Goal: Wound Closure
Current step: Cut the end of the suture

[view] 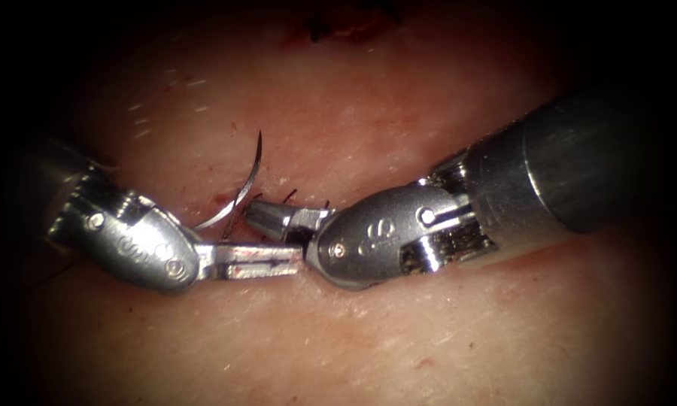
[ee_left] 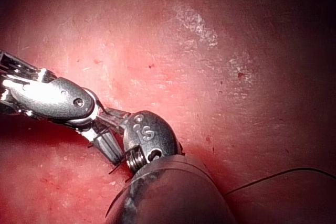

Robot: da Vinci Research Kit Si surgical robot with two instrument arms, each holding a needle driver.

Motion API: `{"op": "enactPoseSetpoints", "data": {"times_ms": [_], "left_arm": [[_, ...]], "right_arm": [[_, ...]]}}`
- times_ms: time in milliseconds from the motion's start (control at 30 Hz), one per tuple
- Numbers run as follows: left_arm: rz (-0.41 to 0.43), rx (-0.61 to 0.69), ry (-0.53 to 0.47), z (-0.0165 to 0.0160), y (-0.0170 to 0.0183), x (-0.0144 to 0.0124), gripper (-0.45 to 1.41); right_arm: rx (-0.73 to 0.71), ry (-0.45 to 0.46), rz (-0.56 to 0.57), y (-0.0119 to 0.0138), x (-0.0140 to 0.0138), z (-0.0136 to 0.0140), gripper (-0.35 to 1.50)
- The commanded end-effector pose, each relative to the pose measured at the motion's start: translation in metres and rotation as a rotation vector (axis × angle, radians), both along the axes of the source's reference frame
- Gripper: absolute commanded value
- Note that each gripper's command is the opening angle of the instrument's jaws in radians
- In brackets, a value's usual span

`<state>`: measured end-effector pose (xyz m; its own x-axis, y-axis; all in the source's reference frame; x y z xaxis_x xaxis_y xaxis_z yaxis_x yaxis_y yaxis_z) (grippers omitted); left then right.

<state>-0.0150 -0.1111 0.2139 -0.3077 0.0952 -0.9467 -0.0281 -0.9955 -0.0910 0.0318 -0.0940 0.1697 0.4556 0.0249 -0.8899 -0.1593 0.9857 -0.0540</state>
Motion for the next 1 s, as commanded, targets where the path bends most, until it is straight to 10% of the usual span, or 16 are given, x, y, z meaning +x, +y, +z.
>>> {"op": "enactPoseSetpoints", "data": {"times_ms": [33, 67, 267, 833, 867, 967, 1000], "left_arm": [[0.001, 0.007, -0.003, -0.0004, -0.0015, -0.0005, -0.45], [-0.002, 0.006, 0.001, -0.0005, -0.0015, 0.0001, -0.45], [-0.024, 0.003, 0.025, -0.0009, -0.0009, 0.0034, -0.45], [-0.221, 0.181, 0.024, 0.0072, 0.0065, 0.0068, -0.45], [-0.239, 0.224, 0.021, 0.0087, 0.0064, 0.0066, -0.40], [-0.279, 0.331, 0.047, 0.0115, 0.0065, 0.0067, 0.66], [-0.311, 0.360, 0.062, 0.0126, 0.0063, 0.0068, 0.76]], "right_arm": [[0.036, 0.005, 0.045, -0.0016, 0.0007, 0.0000, 0.84], [0.080, 0.003, 0.091, -0.0018, 0.0003, -0.0001, 1.16], [0.141, 0.001, 0.158, -0.0022, -0.0032, -0.0018, 1.47], [0.158, 0.005, 0.252, -0.0006, -0.0115, -0.0050, 1.45], [0.157, 0.005, 0.252, -0.0006, -0.0115, -0.0049, 1.45], [0.157, 0.005, 0.252, -0.0006, -0.0115, -0.0049, 1.45], [0.157, 0.006, 0.251, -0.0006, -0.0116, -0.0048, 1.45]]}}
